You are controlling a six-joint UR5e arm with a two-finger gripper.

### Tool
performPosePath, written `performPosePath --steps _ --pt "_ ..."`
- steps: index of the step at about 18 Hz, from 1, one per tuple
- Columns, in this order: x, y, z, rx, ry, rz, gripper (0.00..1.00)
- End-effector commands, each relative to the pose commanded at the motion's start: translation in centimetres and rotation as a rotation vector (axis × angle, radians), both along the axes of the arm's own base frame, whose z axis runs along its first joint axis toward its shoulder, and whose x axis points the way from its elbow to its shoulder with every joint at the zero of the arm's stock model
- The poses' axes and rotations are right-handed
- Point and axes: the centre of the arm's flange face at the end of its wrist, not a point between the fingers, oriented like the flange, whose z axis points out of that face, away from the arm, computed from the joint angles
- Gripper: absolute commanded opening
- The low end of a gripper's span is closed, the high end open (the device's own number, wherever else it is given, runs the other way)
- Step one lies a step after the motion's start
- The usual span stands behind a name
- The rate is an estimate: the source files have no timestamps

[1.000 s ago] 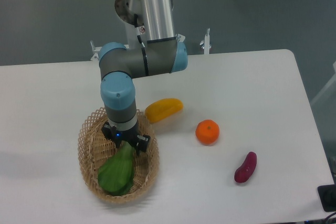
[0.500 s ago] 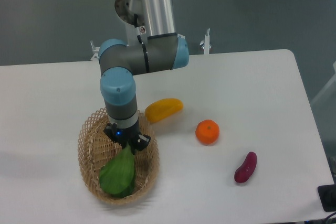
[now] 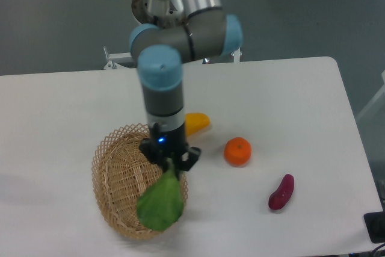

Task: Pick up the green vegetable from the basket
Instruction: 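Lift the bok choy out of the basket, then carry the held bok choy away from the basket and hold it raised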

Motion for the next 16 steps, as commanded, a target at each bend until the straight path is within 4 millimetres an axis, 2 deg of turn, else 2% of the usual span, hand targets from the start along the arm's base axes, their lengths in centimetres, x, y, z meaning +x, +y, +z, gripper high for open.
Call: performPosePath --steps 2,9,12,16 --pt "-2.0 -1.6 0.3 0.008 -0.006 -0.052 0.26" --pt "-8.5 -7.0 4.0 0.018 0.026 -0.127 0.25" --pt "-10.1 -8.8 5.1 -0.005 0.027 -0.143 0.25" --pt "-11.8 -11.9 5.5 -0.054 0.025 -0.185 0.25"
